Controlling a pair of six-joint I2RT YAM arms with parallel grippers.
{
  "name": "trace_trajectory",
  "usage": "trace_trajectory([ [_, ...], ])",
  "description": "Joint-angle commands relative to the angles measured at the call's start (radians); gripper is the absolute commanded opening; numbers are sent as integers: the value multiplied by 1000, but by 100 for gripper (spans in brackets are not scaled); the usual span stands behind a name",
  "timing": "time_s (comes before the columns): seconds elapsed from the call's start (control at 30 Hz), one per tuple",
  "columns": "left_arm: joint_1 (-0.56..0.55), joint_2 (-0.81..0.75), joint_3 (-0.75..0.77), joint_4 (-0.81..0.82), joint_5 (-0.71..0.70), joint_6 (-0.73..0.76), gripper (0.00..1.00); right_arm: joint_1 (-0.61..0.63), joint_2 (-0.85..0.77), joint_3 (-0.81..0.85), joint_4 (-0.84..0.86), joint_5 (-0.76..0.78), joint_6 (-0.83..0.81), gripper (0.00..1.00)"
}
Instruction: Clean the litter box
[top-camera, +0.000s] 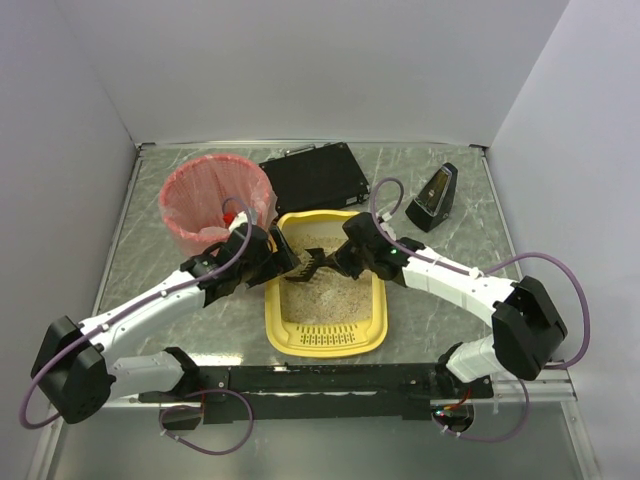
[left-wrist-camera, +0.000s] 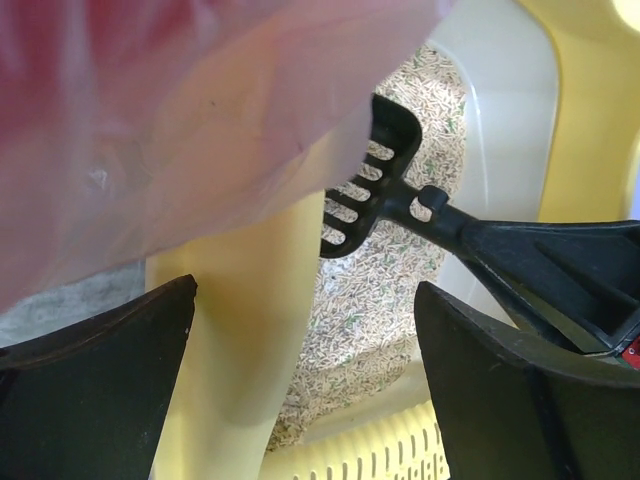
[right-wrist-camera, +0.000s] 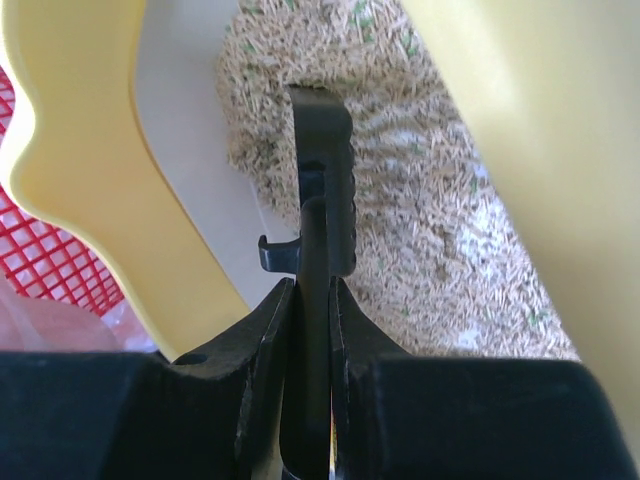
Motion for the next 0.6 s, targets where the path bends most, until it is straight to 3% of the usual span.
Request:
trace_trajectory([
  [0.0, -5, 11, 24, 30, 8, -34, 95, 1, 33, -65, 46, 133, -35, 0],
  [0.3, -5, 11, 18, 30, 17, -37, 95, 8, 66, -105, 132, 152, -42, 0],
  [0.57, -5, 34, 22, 40, 34, -44, 94, 11, 49, -195, 348, 172, -197, 0],
])
